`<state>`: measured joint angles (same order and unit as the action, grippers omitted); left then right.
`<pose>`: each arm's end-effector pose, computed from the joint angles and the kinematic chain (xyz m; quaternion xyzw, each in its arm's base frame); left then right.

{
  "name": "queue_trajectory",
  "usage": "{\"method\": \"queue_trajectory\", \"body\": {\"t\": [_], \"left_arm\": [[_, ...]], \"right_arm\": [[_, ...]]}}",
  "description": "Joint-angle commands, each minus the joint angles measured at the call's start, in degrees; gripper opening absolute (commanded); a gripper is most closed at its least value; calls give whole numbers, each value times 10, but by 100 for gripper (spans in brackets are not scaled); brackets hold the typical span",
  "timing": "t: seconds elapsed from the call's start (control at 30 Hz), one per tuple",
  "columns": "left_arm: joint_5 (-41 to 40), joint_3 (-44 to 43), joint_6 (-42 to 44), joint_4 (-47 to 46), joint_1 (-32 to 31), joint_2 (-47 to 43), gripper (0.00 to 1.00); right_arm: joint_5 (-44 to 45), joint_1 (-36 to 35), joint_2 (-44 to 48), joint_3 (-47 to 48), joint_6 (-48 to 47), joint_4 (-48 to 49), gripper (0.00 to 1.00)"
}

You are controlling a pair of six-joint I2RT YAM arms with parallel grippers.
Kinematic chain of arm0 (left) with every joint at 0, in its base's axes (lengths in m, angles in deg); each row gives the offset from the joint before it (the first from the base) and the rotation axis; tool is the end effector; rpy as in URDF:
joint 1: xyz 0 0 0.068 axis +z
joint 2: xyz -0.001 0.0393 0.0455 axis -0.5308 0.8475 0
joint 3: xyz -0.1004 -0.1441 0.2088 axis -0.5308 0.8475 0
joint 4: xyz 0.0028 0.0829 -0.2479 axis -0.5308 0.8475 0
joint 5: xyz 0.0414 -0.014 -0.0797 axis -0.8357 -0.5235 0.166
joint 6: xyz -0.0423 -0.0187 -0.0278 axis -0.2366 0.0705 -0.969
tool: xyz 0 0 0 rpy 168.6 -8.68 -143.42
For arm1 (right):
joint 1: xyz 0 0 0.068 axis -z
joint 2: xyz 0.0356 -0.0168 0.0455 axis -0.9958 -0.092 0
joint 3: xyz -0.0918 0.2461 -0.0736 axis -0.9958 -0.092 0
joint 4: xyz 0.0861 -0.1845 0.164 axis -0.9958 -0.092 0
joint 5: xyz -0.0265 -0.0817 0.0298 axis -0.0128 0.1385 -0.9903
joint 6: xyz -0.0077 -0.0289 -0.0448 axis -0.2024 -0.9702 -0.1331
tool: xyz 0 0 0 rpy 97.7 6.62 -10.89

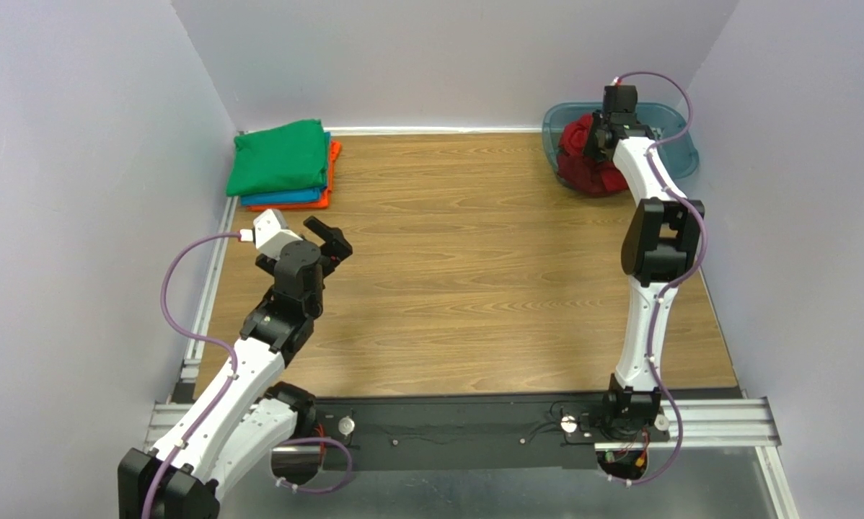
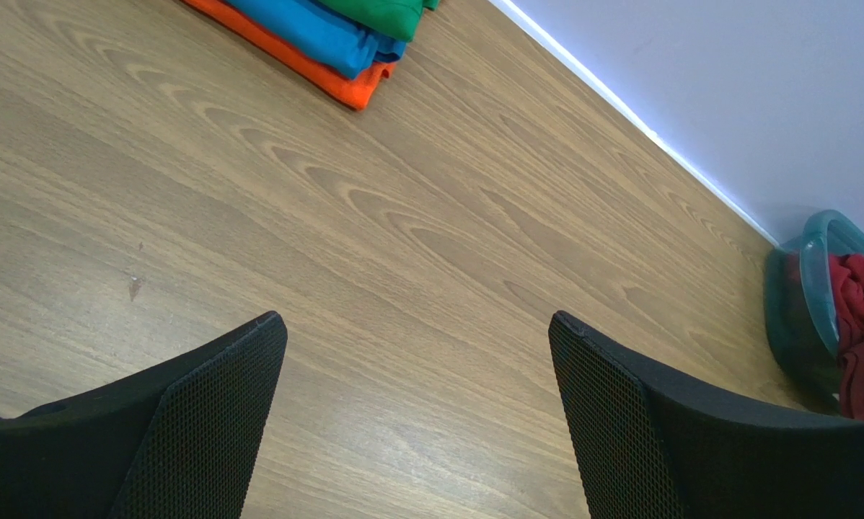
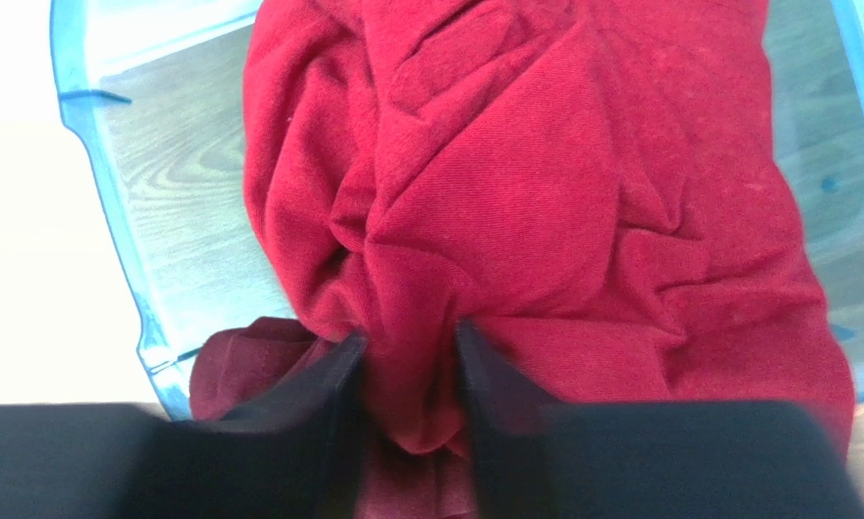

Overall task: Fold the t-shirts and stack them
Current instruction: Grab the tshirt from the pile

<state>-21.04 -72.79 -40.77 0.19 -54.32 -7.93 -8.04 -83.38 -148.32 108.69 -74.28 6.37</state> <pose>0.1754 -0.0516 0.2698 -0.3120 0.7357 -0.1256 0.5879 0.5311 -0.0179 0.2414 0.1323 0.8990 -0.0341 0.4160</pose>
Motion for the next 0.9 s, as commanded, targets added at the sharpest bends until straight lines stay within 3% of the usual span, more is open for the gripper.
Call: {"method": "queue_trajectory", "body": {"t": [0.0, 0.07, 0.2, 0.7, 0.87], "left_arm": [[-26, -16, -5, 10, 0, 8, 98], [-24, -18, -6, 8, 0, 13, 98], [-19, -21, -4, 8, 0, 19, 98], [-4, -27, -6, 27, 0, -14, 98], [-6, -25, -11, 36, 0, -40, 98]], "right_arm": [[20, 5, -7, 25, 6, 0, 31], [26, 6, -2, 26, 4, 1, 24], [50, 5, 11, 32, 2, 5, 1], [161, 5, 132, 93, -1, 17, 1], [145, 6, 179, 111, -14, 22, 1]]}}
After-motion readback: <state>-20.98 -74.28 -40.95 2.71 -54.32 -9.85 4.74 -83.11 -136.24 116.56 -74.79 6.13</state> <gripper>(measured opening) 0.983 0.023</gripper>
